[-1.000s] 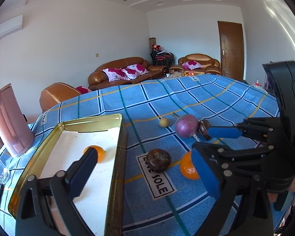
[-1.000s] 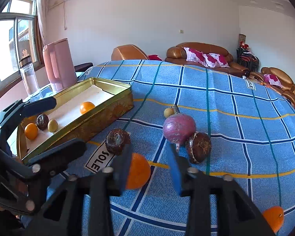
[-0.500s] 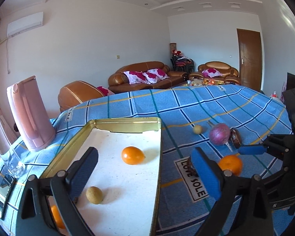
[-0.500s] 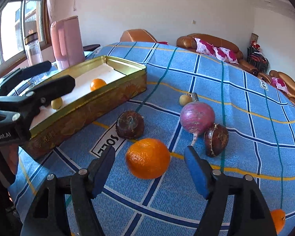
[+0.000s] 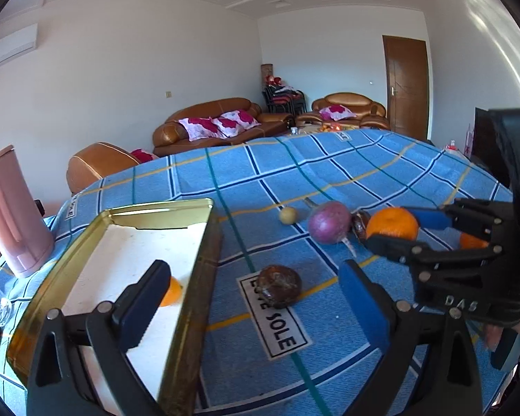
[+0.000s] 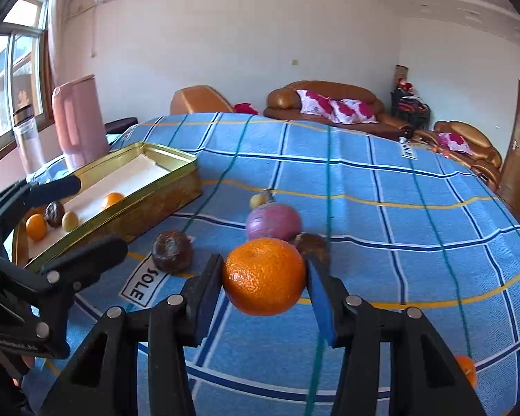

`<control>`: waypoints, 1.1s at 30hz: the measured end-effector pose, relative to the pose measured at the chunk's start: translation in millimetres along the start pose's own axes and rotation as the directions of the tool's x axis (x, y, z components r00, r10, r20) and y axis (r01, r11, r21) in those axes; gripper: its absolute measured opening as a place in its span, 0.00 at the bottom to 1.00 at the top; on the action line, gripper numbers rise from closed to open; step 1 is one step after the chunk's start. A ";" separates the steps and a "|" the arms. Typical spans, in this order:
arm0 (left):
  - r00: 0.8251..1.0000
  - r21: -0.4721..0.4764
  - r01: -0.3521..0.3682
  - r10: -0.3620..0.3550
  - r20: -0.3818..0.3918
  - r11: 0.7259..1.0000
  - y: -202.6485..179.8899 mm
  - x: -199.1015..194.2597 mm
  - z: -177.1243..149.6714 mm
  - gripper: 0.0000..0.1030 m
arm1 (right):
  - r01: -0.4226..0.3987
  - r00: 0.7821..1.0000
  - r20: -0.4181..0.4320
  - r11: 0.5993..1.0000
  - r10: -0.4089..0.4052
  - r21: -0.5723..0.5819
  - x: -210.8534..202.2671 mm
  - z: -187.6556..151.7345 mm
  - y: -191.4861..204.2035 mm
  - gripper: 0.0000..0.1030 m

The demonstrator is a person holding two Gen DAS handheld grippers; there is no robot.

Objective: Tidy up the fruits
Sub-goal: 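Grasp a passion fruit with the left tool while the right tool grasps an orange, then carry the passion fruit in the left tool while the right tool carries the orange over the tray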

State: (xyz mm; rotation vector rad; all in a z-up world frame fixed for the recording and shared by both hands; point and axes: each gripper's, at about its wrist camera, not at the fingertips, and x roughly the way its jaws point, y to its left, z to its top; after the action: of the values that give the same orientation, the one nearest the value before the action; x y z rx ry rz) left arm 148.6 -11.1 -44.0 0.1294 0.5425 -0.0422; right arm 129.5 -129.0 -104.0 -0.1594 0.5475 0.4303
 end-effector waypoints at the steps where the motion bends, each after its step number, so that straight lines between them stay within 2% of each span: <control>1: 1.000 0.005 0.014 -0.014 -0.023 1.000 -3.5 7.0 0.9 0.86 | 0.007 1.000 0.006 1.000 -0.007 0.014 -1.7 -0.3 -5.3 0.48; 3: 0.995 0.011 0.057 -0.056 -0.082 0.998 -8.9 22.6 2.5 0.76 | 0.006 1.000 0.007 0.999 -0.006 0.044 -3.2 0.3 -15.6 0.48; 6: 0.986 0.003 0.082 -0.080 -0.149 0.997 -12.7 41.4 4.4 0.65 | -0.006 1.000 0.015 0.998 0.005 0.060 -3.8 0.6 -19.0 0.48; 10: 0.968 0.031 0.099 -0.089 -0.237 0.995 -20.7 63.7 3.9 0.58 | -0.004 1.000 0.028 0.999 0.003 0.036 -8.2 -0.3 -15.7 0.49; 12: 0.961 0.041 0.087 -0.073 -0.267 0.995 -22.1 71.5 3.1 0.57 | -0.008 1.000 0.030 0.999 0.006 0.039 -9.1 -0.4 -17.9 0.49; 14: 0.948 0.026 0.099 -0.087 -0.307 0.995 -20.1 80.8 1.7 0.57 | -0.015 1.000 0.027 0.999 0.014 0.046 -8.9 -0.5 -19.3 0.49; 15: 0.944 0.015 0.102 -0.092 -0.318 0.995 -18.1 83.5 1.1 0.51 | -0.018 1.000 0.024 0.999 0.017 0.048 -9.2 -1.2 -19.0 0.49; 17: 0.940 0.007 0.117 -0.108 -0.324 0.993 -17.5 85.0 0.8 0.39 | -0.019 1.000 0.020 0.999 0.018 0.044 -9.0 -1.3 -18.5 0.49; 23: 0.943 -0.003 0.148 -0.142 -0.302 0.989 -16.3 79.7 1.6 0.39 | -0.029 0.999 0.032 0.999 0.028 0.031 -11.8 -2.0 -16.2 0.49; 33: 0.975 0.017 0.132 -0.127 -0.183 0.991 -15.0 57.1 8.5 0.39 | -0.041 0.998 0.054 0.999 0.041 0.005 -15.2 -3.0 -12.4 0.49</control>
State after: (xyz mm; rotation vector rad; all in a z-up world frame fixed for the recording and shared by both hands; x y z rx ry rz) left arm 200.7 -27.4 -68.0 0.1270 0.7323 -0.1669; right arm 121.8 -146.3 -98.0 -0.1300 0.4993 0.4712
